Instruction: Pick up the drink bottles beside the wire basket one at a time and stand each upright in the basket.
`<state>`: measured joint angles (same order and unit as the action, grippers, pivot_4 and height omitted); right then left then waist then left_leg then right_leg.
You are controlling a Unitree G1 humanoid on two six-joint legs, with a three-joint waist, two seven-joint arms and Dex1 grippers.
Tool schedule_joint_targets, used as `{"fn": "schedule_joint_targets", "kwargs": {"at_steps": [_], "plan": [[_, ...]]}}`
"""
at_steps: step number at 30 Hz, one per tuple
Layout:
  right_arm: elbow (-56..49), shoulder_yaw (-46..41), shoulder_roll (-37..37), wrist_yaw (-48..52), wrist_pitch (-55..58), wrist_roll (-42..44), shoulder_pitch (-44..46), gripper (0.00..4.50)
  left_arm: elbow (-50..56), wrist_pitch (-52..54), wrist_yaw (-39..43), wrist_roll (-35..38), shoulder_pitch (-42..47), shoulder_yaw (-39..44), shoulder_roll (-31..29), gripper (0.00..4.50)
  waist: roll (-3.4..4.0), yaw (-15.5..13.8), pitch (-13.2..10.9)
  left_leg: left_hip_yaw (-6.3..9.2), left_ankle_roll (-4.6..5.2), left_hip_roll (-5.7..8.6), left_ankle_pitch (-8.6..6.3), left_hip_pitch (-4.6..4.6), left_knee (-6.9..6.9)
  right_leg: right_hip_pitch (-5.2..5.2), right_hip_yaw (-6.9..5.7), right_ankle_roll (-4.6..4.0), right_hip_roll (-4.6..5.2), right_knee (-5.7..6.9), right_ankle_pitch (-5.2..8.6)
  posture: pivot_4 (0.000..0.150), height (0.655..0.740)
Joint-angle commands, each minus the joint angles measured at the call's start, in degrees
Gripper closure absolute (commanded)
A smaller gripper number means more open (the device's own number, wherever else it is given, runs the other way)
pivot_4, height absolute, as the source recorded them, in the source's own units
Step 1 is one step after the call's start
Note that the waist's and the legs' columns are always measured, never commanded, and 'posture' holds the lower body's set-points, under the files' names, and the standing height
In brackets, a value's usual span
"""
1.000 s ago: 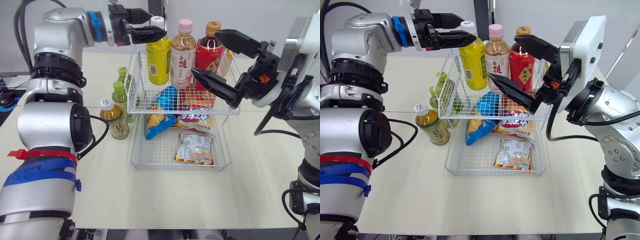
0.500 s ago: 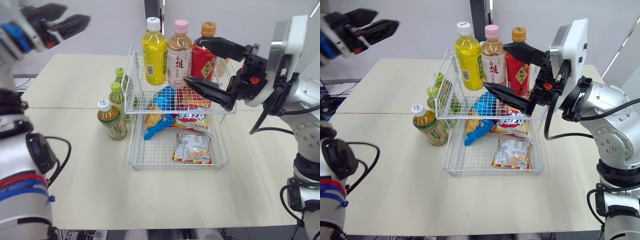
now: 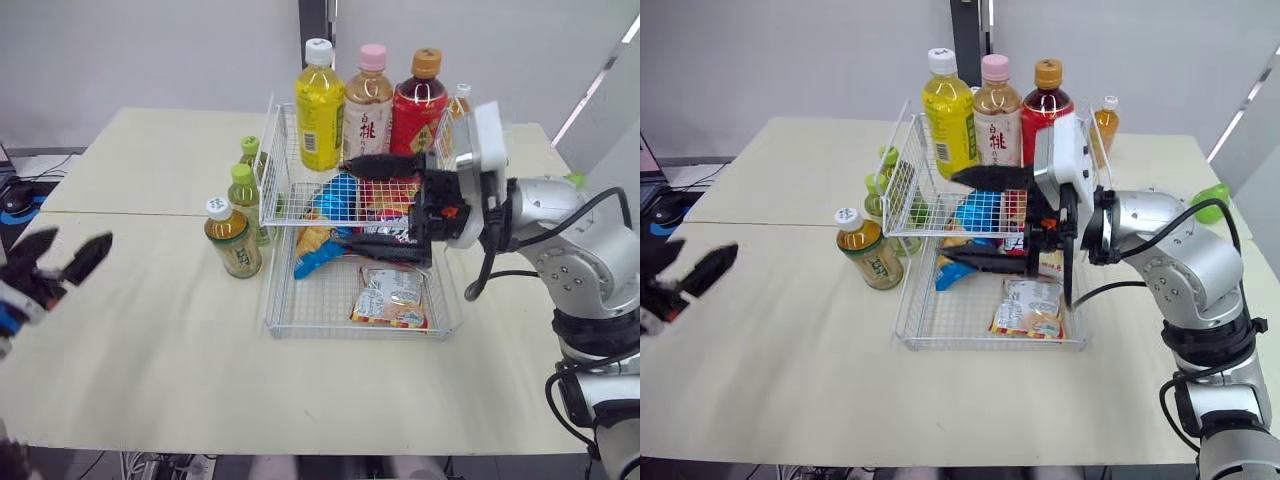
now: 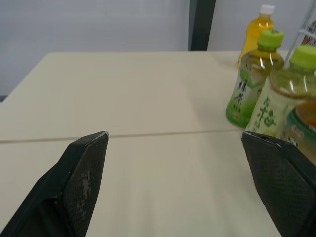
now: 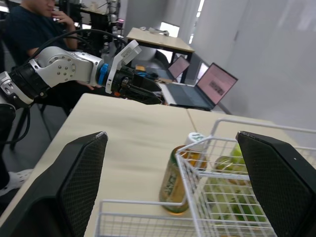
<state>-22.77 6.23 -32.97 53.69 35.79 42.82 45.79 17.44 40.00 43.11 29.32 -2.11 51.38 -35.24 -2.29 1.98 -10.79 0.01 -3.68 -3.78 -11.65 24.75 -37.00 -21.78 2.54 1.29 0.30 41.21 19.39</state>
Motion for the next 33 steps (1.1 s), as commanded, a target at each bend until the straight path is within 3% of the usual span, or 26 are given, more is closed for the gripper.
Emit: {"fn": "schedule_joint_targets", "kwargs": {"at_steps": [1,7,10,16,20,26,33], "plan": [[-2.16,-0.85,0.43,1.19,-1.18,0.54,0.3,0.0,9.3,-1.08,1.04,4.31,-7.1,1.97,2.52,0.04,-0.05,-0.05,0.03,0.02,0.0,0.0,0.0,-0.03,0.0,0.05,-0.01,-0.01,0.0,0.0,-0.01,0.15,0.74],[-2.04,-1.42,1.28,1.39,-1.71,-0.03,0.65,0.0,22.05,-2.1,-3.54,13.28,-18.29,3.74,10.76,0.04,-0.1,-0.18,0.06,0.1,0.0,0.0,0.0,-0.29,0.02,0.4,-0.01,-0.05,0.0,-0.12,-0.03,0.15,0.74],[-1.56,-1.38,1.79,1.24,-1.96,-0.47,0.96,0.0,24.07,-2.19,-5.13,15.21,-19.83,1.72,10.22,0.04,-0.1,-0.17,0.07,0.07,0.0,0.08,0.0,-0.39,0.03,0.46,0.0,-0.06,-0.06,-0.13,-0.03,0.15,0.74],[-0.94,-1.4,2.54,0.63,-2.46,-2.02,1.24,0.0,19.61,-1.03,-13.22,14.75,-4.8,-8.93,4.4,0.04,-0.12,-0.43,0.08,0.15,0.05,0.13,0.05,-0.54,0.01,0.6,-0.03,-0.18,-0.35,-0.14,-0.09,0.15,0.74],[-2.39,-2.3,2.03,-0.47,-2.07,-2.16,0.45,0.0,14.21,-1.26,-17.05,10.62,4.2,-17.14,1.99,0.04,-0.11,-0.08,0.08,-0.03,0.05,0.14,0.04,-0.6,0.04,0.58,0.13,-0.18,-0.31,-0.18,-0.11,0.15,0.74],[-4.26,-3.84,0.89,-2.82,-1.08,-1.85,-0.22,0.0,3.78,-4.56,-16.48,4.09,15.6,-28.45,0.53,0.04,-0.1,-0.16,0.06,-0.08,0.04,0.1,0.03,-0.53,0.19,0.46,0.06,-0.18,-0.39,-0.19,-0.11,0.15,0.74],[-6.45,-5.08,-0.05,-4.71,0.07,-1.22,-1.19,0.0,-1.1,-8.16,-15.19,-0.05,20.18,-34.09,0.66,0.04,-0.09,-0.1,0.06,-0.08,0.04,0.11,0.03,-0.38,0.19,0.39,0.04,-0.18,-0.33,-0.29,-0.11,0.15,0.74]]}}
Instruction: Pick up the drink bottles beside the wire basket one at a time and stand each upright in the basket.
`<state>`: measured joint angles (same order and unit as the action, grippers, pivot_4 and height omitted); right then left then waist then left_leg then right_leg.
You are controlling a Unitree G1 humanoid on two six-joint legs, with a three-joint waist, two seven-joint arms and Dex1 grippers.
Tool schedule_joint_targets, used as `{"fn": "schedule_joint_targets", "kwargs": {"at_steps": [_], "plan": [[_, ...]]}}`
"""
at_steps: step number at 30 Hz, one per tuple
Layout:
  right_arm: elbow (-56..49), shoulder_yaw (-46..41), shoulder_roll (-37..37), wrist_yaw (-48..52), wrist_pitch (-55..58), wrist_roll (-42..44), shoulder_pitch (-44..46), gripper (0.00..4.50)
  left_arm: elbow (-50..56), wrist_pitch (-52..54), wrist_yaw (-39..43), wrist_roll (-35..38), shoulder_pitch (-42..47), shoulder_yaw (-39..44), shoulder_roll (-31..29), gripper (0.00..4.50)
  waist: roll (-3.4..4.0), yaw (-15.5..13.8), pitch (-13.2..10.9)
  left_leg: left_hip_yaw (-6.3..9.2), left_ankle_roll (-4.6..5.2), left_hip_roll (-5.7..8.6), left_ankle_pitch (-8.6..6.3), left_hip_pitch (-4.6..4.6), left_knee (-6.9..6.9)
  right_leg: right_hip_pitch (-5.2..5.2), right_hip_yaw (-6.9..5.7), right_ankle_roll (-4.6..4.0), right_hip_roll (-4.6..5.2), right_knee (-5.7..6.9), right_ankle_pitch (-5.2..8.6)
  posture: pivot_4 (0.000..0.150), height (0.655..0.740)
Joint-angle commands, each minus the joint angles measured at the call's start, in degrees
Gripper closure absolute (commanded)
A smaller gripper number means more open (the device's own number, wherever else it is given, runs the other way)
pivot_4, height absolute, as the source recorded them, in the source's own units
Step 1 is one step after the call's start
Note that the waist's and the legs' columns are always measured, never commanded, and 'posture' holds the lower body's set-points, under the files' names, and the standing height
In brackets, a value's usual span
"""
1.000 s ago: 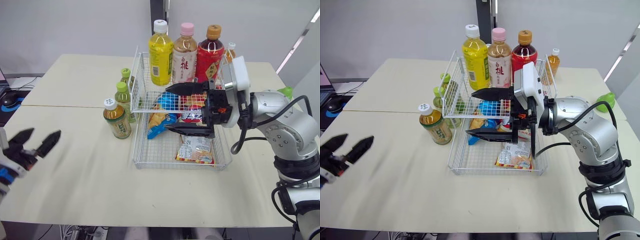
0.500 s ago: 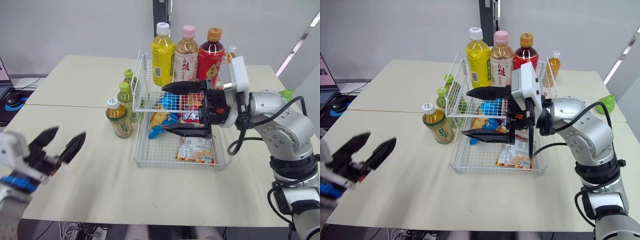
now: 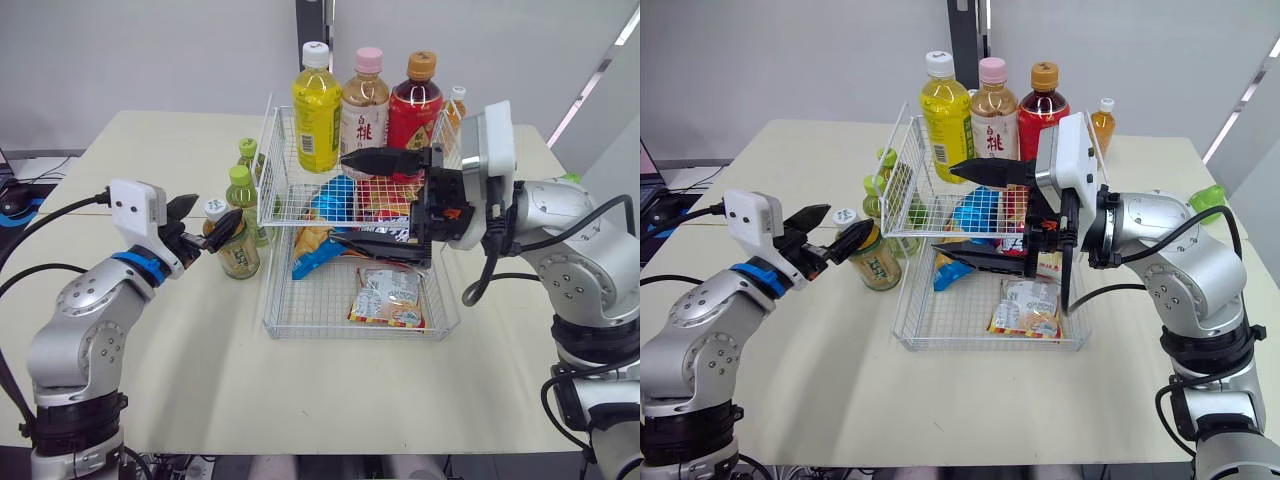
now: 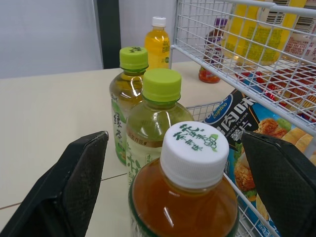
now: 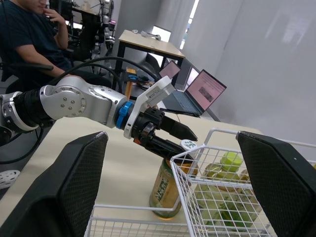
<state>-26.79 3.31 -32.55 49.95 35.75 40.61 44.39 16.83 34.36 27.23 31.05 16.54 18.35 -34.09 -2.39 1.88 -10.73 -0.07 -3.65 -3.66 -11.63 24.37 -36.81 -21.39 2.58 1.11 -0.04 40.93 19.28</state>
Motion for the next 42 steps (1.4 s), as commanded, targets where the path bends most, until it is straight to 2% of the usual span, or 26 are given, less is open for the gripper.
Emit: {"fn": "schedule_joint_targets", "kwargs": {"at_steps": [1,10,11,20,27,31,35,42], "plan": [[-2.7,-2.27,-0.59,-1.22,0.22,1.1,0.13,0.0,-1.04,-3.18,0.85,-2.38,1.92,-1.52,-0.55,0.04,0.01,-0.03,-0.01,0.0,0.0,0.0,0.0,0.0,0.0,0.0,-0.01,0.0,0.0,0.0,0.0,0.15,0.74],[-3.97,-2.61,-1.41,-2.54,0.81,1.66,-0.3,0.0,-3.28,-5.79,2.3,-3.2,3.74,-2.35,0.12,0.04,0.01,-0.07,-0.01,0.01,0.0,0.01,0.0,0.02,0.0,0.0,-0.03,0.0,0.01,-0.02,0.0,0.15,0.74],[-4.02,-2.62,-1.44,-2.62,0.86,1.71,-0.31,0.0,-3.38,-5.68,2.46,-3.22,3.75,-2.44,0.08,0.44,0.01,-0.07,-0.01,0.01,0.0,0.01,0.0,0.02,0.0,0.0,-0.03,0.0,0.01,-0.02,0.0,0.15,0.74],[-4.26,-3.06,-1.58,-3.74,1.45,2.36,-0.13,0.0,-4.19,-5.53,3.06,-3.64,3.87,-3.0,-0.05,3.07,0.01,-0.08,-0.01,0.02,0.0,0.01,0.0,0.02,0.0,0.0,-0.03,0.0,0.01,-0.02,0.0,0.15,0.74],[-3.86,-2.94,-1.4,-3.57,1.6,2.3,0.09,0.0,-3.37,-4.92,3.91,-3.08,2.98,-1.7,-1.03,3.13,0.01,-0.07,-0.01,0.01,0.0,0.01,0.0,0.02,0.0,0.0,-0.02,0.01,0.01,-0.03,0.0,0.15,0.74],[-3.12,-2.96,-0.82,-3.32,0.73,2.01,0.19,0.0,-0.32,-0.67,7.24,2.99,4.09,1.34,-3.93,3.13,0.02,0.0,-0.04,0.01,0.0,-0.01,0.0,0.04,0.05,-0.03,-0.02,0.0,0.0,-0.05,0.0,0.15,0.74],[-2.11,-3.28,-0.06,-3.27,0.16,2.03,0.8,0.0,-0.18,3.28,9.89,6.94,6.72,5.21,-9.99,3.13,0.0,-0.01,-0.09,0.05,0.0,-0.02,0.0,0.18,0.06,-0.17,-0.06,0.01,0.0,-0.07,0.0,0.15,0.74],[0.77,-3.2,0.74,-2.93,-1.12,1.37,2.28,0.0,-6.0,12.32,16.66,15.34,17.07,9.39,-22.61,3.13,0.03,-0.03,-0.19,0.05,-0.01,0.02,0.0,0.43,0.05,-0.41,-0.1,0.01,0.01,-0.11,0.0,0.15,0.74]]}}
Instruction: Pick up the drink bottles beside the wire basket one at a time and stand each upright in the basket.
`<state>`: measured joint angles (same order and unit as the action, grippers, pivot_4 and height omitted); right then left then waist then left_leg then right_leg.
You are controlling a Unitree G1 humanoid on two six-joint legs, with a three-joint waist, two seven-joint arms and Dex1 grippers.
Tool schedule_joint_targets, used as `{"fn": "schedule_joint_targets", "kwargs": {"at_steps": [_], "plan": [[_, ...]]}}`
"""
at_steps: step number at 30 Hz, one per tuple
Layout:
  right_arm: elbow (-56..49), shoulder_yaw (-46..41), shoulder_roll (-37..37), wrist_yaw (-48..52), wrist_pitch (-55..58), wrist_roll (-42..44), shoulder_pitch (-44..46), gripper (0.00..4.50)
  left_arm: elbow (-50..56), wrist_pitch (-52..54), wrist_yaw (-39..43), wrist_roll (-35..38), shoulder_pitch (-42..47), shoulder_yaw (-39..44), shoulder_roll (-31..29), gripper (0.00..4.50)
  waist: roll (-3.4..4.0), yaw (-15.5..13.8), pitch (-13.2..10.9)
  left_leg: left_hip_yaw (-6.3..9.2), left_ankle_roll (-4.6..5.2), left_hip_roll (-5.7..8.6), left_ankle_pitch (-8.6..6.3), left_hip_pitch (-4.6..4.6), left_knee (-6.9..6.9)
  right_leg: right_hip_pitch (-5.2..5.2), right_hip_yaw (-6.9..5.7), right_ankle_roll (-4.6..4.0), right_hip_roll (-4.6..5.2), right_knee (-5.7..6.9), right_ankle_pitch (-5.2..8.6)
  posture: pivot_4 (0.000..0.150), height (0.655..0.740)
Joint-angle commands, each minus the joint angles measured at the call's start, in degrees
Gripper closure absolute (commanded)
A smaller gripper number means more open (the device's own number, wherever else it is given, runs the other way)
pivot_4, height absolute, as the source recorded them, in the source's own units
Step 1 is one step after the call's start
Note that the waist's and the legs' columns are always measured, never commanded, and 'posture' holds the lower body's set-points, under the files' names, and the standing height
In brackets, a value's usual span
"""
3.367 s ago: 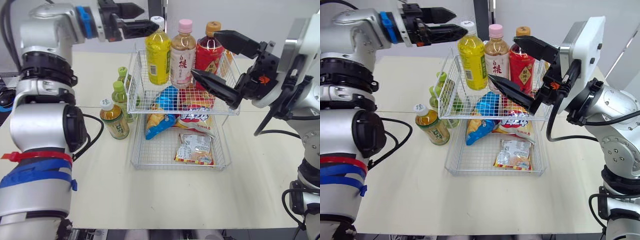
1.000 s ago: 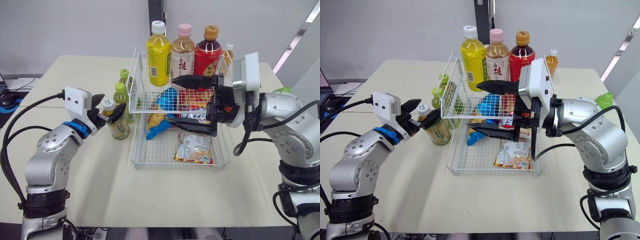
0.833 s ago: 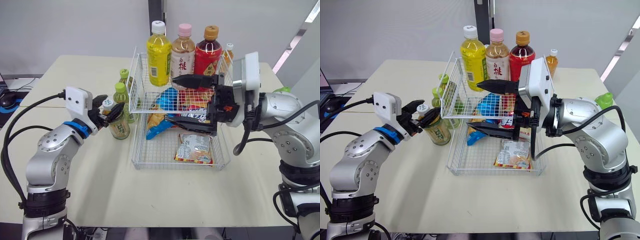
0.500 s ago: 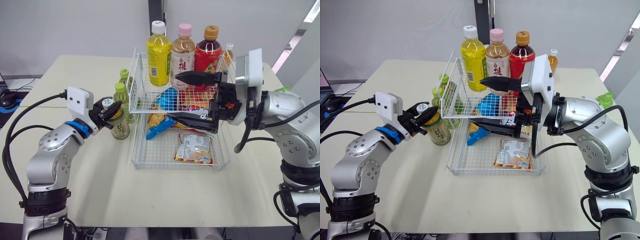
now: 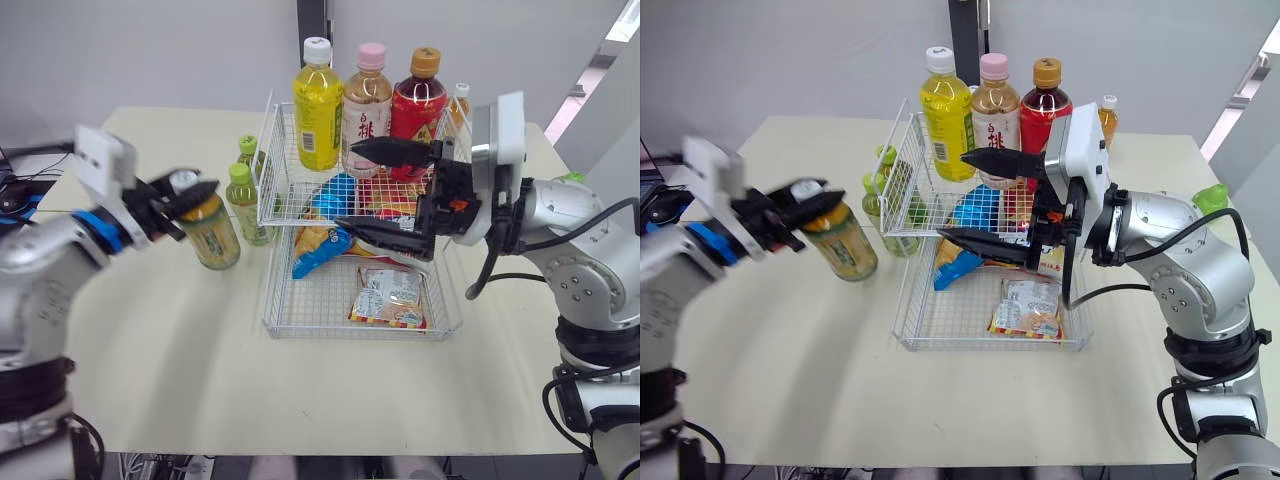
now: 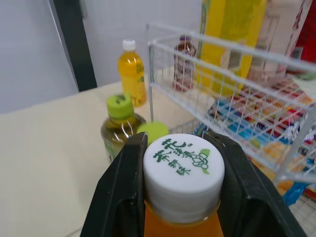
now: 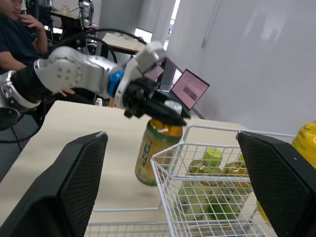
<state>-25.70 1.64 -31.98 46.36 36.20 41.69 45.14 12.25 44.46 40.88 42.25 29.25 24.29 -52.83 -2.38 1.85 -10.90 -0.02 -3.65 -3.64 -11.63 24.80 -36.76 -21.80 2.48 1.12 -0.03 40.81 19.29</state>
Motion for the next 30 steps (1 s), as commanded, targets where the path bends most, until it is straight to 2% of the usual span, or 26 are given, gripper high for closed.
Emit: {"fn": "schedule_joint_targets", "kwargs": {"at_steps": [1,7,13,16,19,22,26,30], "plan": [[-0.11,-1.49,0.25,0.72,-1.68,0.24,1.64,0.0,-3.32,3.82,3.97,5.58,6.8,3.73,-5.51,3.13,0.03,0.0,-0.03,-0.01,0.0,0.01,0.0,0.0,0.01,0.0,0.0,0.0,0.0,0.0,0.0,0.15,0.74],[0.97,-2.3,1.27,-0.18,-3.09,-0.53,2.37,0.0,-12.36,10.34,8.54,9.51,23.51,-0.79,-11.7,3.13,-0.03,-0.03,-0.16,-0.04,0.0,-0.01,0.0,0.04,0.03,-0.1,0.01,0.01,-0.05,0.02,0.01,0.15,0.74],[1.41,-2.95,0.61,-1.36,-3.18,-1.3,2.95,0.0,-19.52,11.31,12.87,8.16,40.11,-7.44,-11.09,3.13,-0.08,-0.15,-0.3,-0.06,0.0,-0.01,0.01,0.15,0.01,-0.23,0.01,0.01,-0.07,0.06,0.01,0.15,0.74],[1.17,-3.33,0.12,-2.09,-3.2,-2.18,2.85,0.0,-22.65,12.01,15.92,8.18,48.61,-11.67,-7.46,3.13,-0.07,-0.21,-0.33,-0.08,0.0,-0.02,0.01,0.21,0.0,-0.31,0.03,0.01,-0.1,0.1,0.0,0.15,0.74],[0.34,-3.98,-0.41,-3.18,-2.66,-2.45,2.58,0.0,-24.25,12.53,18.29,7.71,52.62,-13.94,-3.65,3.13,-0.03,-0.2,-0.36,-0.09,-0.01,0.0,0.01,0.25,0.0,-0.32,0.04,0.01,-0.08,0.08,0.01,0.15,0.74],[-0.71,-4.61,-1.33,-4.65,-1.9,-2.75,2.03,0.0,-24.91,11.46,21.26,7.09,54.05,-15.99,0.54,3.13,0.04,-0.14,-0.4,-0.12,-0.01,0.0,0.01,0.24,-0.01,-0.33,0.08,0.01,-0.07,0.1,0.01,0.15,0.74],[-2.9,-5.66,-3.39,-7.15,-0.54,-3.21,0.58,0.0,-26.06,9.69,20.93,7.27,55.38,-16.35,8.97,3.13,0.04,-0.16,-0.41,-0.1,-0.01,-0.03,0.02,0.25,-0.07,-0.36,0.07,0.0,-0.08,0.18,0.0,0.15,0.74],[-5.26,-7.54,-5.64,-9.92,1.24,-3.07,-0.75,0.0,-26.38,4.28,22.89,3.55,53.64,-19.46,15.85,3.13,0.04,-0.19,-0.41,-0.15,-0.02,0.01,0.02,0.31,-0.11,-0.37,0.13,0.01,-0.05,0.13,0.0,0.15,0.74]]}}
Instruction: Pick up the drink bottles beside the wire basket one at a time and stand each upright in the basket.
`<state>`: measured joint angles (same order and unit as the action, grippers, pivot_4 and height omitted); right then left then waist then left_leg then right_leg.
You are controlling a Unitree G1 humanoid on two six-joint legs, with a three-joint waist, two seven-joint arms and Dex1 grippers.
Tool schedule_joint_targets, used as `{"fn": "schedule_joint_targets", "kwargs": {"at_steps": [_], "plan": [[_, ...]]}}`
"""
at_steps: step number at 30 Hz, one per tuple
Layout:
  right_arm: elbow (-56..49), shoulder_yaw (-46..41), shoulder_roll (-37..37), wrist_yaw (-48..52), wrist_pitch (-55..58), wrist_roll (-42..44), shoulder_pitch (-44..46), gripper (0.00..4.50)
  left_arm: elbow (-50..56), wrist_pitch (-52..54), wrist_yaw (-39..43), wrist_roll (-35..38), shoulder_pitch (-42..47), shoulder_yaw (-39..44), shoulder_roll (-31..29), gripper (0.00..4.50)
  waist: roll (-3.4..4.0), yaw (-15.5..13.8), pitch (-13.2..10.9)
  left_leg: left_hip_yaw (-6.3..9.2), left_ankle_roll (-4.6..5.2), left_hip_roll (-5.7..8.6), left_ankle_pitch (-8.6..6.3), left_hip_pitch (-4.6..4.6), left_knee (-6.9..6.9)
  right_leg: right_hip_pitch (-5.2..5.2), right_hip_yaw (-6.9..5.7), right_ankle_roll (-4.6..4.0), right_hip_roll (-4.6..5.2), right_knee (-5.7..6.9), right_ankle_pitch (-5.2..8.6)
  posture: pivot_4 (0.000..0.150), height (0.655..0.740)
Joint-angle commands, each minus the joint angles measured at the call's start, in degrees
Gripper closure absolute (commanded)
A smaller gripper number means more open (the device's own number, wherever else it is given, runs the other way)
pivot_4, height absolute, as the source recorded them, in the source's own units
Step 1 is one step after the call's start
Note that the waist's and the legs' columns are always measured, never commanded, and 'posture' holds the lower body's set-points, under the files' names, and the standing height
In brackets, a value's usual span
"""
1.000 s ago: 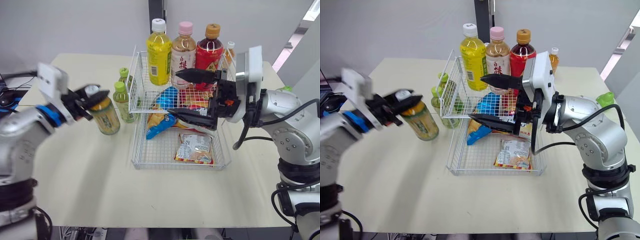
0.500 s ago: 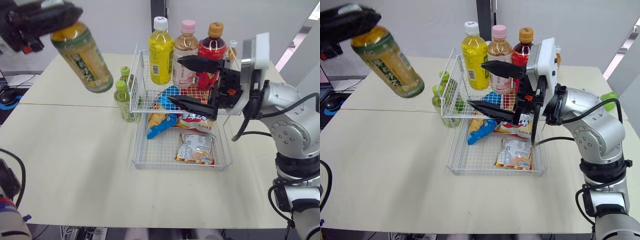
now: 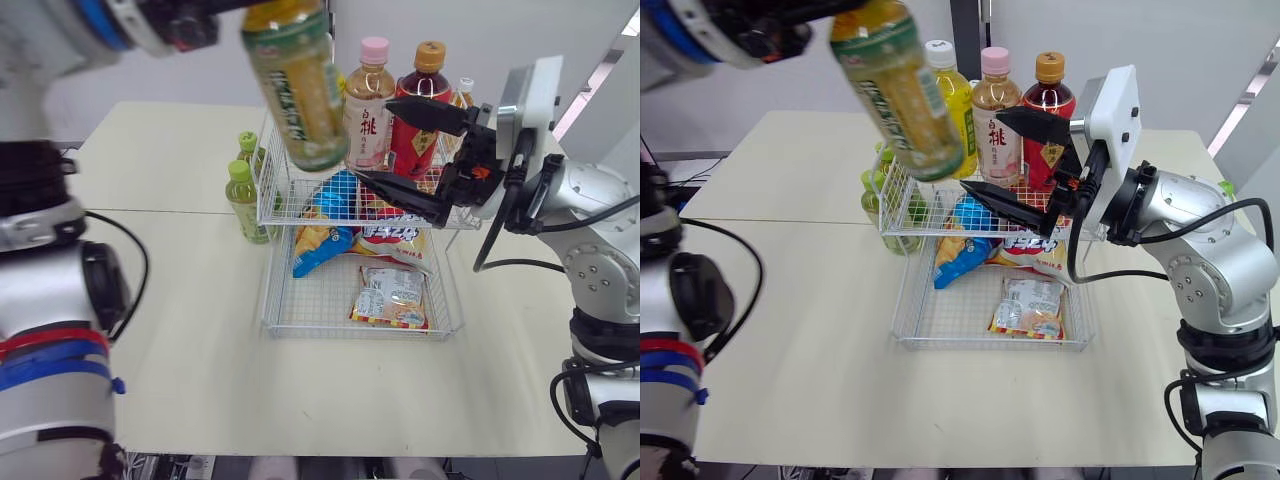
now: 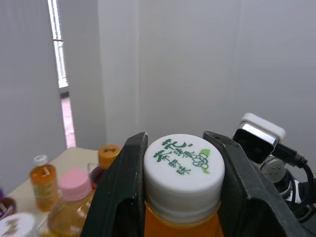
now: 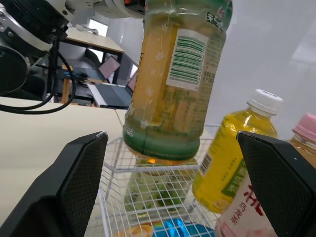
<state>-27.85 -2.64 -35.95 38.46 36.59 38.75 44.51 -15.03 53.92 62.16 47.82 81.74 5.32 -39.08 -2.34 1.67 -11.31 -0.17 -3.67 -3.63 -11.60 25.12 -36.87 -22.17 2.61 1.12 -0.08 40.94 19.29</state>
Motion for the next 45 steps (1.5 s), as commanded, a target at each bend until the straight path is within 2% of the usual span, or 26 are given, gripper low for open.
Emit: {"fn": "schedule_joint_targets", "kwargs": {"at_steps": [1,7,15,21,29,31,39,45], "plan": [[-3.64,-3.61,-2.12,-2.46,1.45,0.19,-0.39,0.0,0.32,-6.59,2.15,-3.08,0.94,-1.12,3.21,3.13,0.02,0.03,-0.01,0.0,0.0,0.01,0.0,0.0,0.0,0.0,0.0,0.0,0.01,-0.01,0.0,0.15,0.74],[-8.23,-6.47,-4.4,-7.45,5.27,0.82,-3.05,0.0,-5.14,-17.58,6.27,-11.07,0.42,-5.81,9.83,3.13,0.13,0.17,-0.08,-0.03,0.0,0.0,0.01,0.0,0.01,-0.03,0.05,0.0,-0.03,0.01,0.0,0.15,0.74],[-13.46,-10.27,-6.82,-12.1,10.19,3.05,-6.96,0.0,-13.45,-28.07,5.86,-18.57,1.59,-7.62,18.22,3.13,0.17,0.01,-0.1,0.0,0.01,0.06,0.0,0.15,-0.01,-0.06,0.06,0.0,-0.03,-0.06,0.0,0.15,0.74],[-15.72,-13.97,-6.32,-16.1,11.48,5.45,-8.25,0.0,-16.98,-30.57,5.26,-22.3,2.42,-8.41,22.76,3.13,0.17,0.06,-0.1,0.06,0.02,0.09,0.01,0.26,-0.05,-0.11,0.04,0.01,-0.04,-0.07,0.0,0.15,0.74],[-16.8,-17.13,-7.71,-19.68,12.85,10.36,-7.65,0.0,-18.82,-30.94,5.41,-23.95,2.81,-8.44,25.09,3.13,0.18,0.06,-0.1,0.08,0.02,0.09,0.01,0.26,-0.07,-0.09,0.03,0.01,-0.06,-0.04,0.0,0.15,0.74],[-17.0,-17.24,-8.06,-20.2,12.84,11.11,-7.89,0.0,-18.46,-30.45,5.88,-23.52,2.81,-8.2,25.29,2.4,0.18,0.07,-0.1,0.08,0.03,0.1,0.01,0.26,-0.07,-0.09,0.04,0.01,-0.06,-0.03,0.0,0.15,0.74],[-16.92,-16.73,-9.26,-20.36,12.35,13.48,-8.3,0.0,-16.03,-26.46,6.06,-21.39,2.95,-4.82,21.84,0.04,0.18,0.23,-0.09,0.09,0.03,0.08,0.01,0.25,-0.07,-0.09,0.05,0.01,-0.08,-0.02,0.0,0.15,0.74],[-16.79,-14.44,-9.28,-18.13,12.24,17.0,-7.81,0.0,-7.42,-18.48,4.52,-16.55,-0.21,-0.24,16.4,0.01,0.2,0.22,-0.09,0.13,0.02,0.03,0.02,0.23,-0.07,-0.08,0.05,0.01,-0.14,0.01,0.0,0.15,0.74]]}}
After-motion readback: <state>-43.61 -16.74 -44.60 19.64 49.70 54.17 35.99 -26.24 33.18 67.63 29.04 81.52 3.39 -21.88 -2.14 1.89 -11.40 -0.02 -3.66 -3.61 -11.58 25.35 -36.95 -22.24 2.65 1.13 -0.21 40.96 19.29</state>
